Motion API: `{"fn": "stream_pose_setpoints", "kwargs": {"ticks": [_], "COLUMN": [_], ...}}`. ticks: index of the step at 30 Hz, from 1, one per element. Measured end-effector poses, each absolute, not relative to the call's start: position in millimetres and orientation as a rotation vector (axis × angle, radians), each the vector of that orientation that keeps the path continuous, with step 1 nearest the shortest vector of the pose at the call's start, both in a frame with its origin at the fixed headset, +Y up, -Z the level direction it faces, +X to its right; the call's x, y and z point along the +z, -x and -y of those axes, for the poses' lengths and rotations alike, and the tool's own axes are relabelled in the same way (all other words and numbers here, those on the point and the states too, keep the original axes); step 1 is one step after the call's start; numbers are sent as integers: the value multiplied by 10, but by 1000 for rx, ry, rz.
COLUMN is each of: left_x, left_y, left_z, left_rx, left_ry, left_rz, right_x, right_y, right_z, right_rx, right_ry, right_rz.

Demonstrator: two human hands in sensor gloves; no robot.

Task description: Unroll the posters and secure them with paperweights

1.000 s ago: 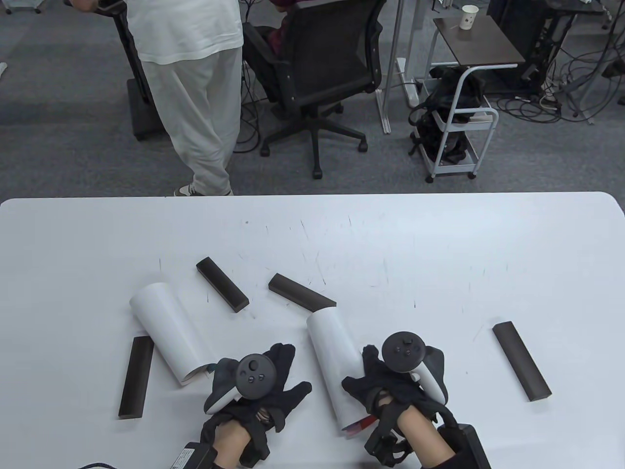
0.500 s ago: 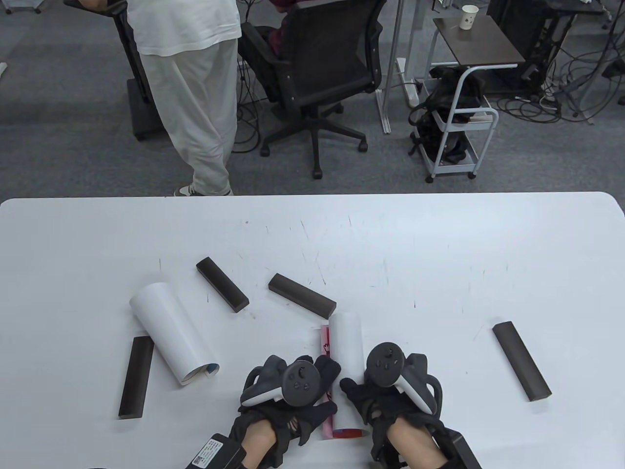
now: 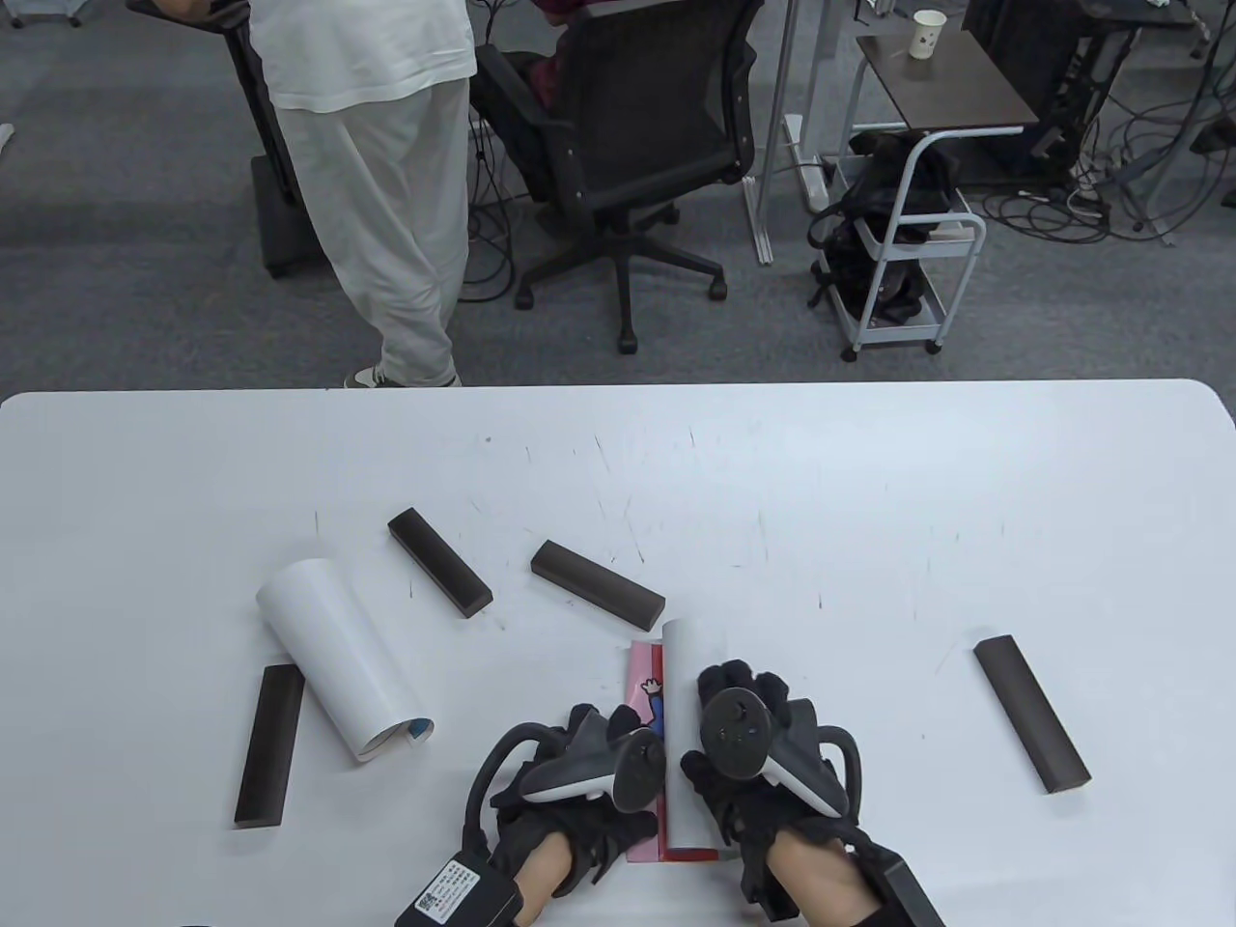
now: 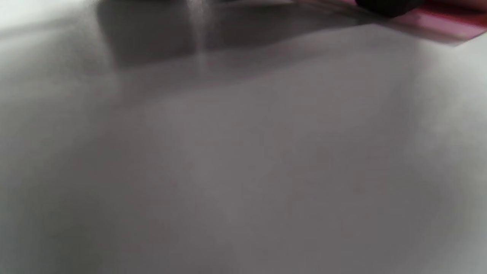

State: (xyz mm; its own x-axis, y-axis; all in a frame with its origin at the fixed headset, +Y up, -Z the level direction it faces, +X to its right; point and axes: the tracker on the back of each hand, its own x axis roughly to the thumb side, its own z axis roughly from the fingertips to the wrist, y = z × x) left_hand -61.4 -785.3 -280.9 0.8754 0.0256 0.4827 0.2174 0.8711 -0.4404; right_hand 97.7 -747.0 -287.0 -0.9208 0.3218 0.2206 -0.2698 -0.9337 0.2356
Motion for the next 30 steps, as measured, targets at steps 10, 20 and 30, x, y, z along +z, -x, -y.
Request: {"fn": "stream_pose_setpoints", "kwargs": {"ticks": [10,20,30], "left_x": [-2791,-2792,-2794], "left_y": [628,641,644], "left_z": [7851,7869,7877], "left_rx": [-101,-90,-88], "left_ry": [481,476,474], "left_rz": [500,505,504], "right_x": [-2944,-3021,-3044], "right_y": [-1003,-1200,-1535], "right_z": [7435,7345,7333], "right_rx": [3020,2939,3093], "right_ry": [-332,-380,-137], "right_rz": [-180,-304,-390]}}
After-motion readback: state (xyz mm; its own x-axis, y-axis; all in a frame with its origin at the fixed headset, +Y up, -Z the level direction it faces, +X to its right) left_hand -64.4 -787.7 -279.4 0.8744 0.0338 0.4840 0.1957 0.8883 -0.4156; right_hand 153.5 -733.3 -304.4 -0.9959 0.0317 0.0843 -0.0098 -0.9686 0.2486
